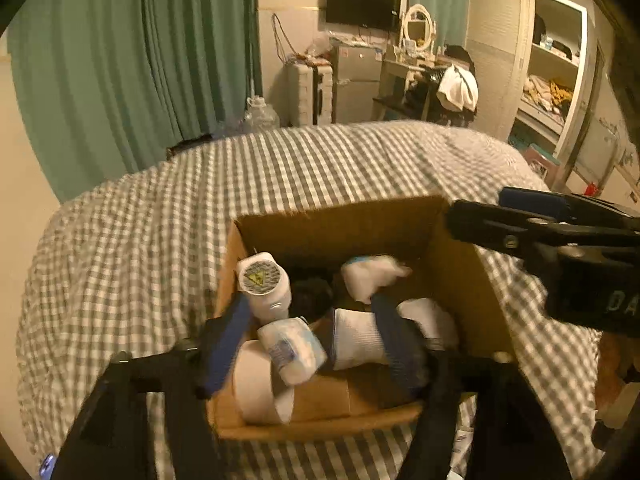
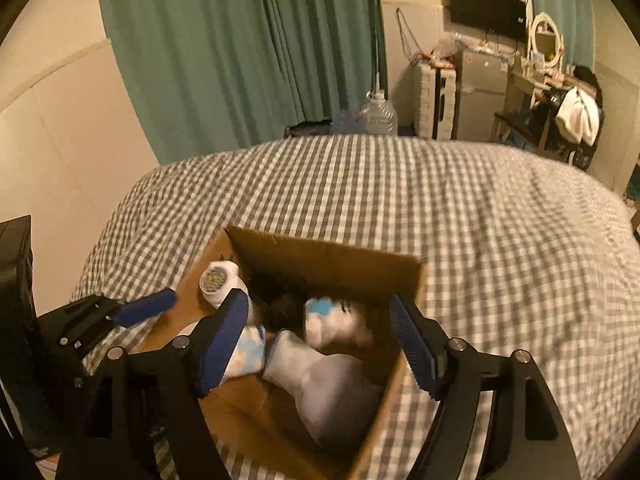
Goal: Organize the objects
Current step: 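Place the tissue pack and figurine into the box and open both tools, then grasp the toothpaste tube with the left tool while the right tool grasps the earbud case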
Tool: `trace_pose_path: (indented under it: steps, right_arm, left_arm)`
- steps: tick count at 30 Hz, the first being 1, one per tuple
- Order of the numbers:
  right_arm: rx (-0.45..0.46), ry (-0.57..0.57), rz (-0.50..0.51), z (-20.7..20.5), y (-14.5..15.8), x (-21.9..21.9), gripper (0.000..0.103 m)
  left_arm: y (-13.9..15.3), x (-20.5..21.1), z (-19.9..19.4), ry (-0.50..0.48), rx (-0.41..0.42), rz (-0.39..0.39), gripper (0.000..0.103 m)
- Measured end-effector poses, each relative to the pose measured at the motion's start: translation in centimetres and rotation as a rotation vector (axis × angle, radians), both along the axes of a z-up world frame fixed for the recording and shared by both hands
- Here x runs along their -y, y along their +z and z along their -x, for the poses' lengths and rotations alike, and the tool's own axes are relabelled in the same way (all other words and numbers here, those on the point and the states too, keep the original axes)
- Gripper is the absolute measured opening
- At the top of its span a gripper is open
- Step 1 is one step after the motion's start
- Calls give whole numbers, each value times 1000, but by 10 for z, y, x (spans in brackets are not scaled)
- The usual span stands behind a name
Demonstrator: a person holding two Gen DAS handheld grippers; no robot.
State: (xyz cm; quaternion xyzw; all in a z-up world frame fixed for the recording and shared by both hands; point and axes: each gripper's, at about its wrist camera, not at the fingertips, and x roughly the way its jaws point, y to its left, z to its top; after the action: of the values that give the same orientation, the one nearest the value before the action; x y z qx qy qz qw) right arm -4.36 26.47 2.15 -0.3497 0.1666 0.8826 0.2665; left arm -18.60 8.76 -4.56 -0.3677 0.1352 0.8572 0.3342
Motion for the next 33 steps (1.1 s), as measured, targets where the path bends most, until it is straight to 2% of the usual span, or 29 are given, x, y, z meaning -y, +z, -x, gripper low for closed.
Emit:
trace_pose_path:
  steps: [5,9,11,15,17,24,28,33]
  right_arm:
    - [-33,-15,-73,-33,52,26,73]
    - [-55,-23,-129,-57,90,52,73]
    - [-67,-25,-149,-69,108,67,73]
    - [-92,-28,-182,-89,133,92,74]
    - [-100,-23,-187,-97,140,103,76]
    - [-83,-8,-211,-117,138,135,80]
    - [-53,7,-202,-122,115,148,80]
    - [-7,20,-167,-123,70,153,80]
  left_arm:
    - [43,21,-27,25,-62,-20,74]
    - [79,41,-50,45,-118,-49,85]
    - [95,51,-61,54,-143,-72,87]
    - [120,71,-82,68,-188,-95,88]
    - [127,80,-91,77,-207,-99,94]
    - [122,108,-112,111,-223,-105,96]
    - [104,115,-118,138,-206,-107,96]
    - [65,123,-127,191,-173,-108,96]
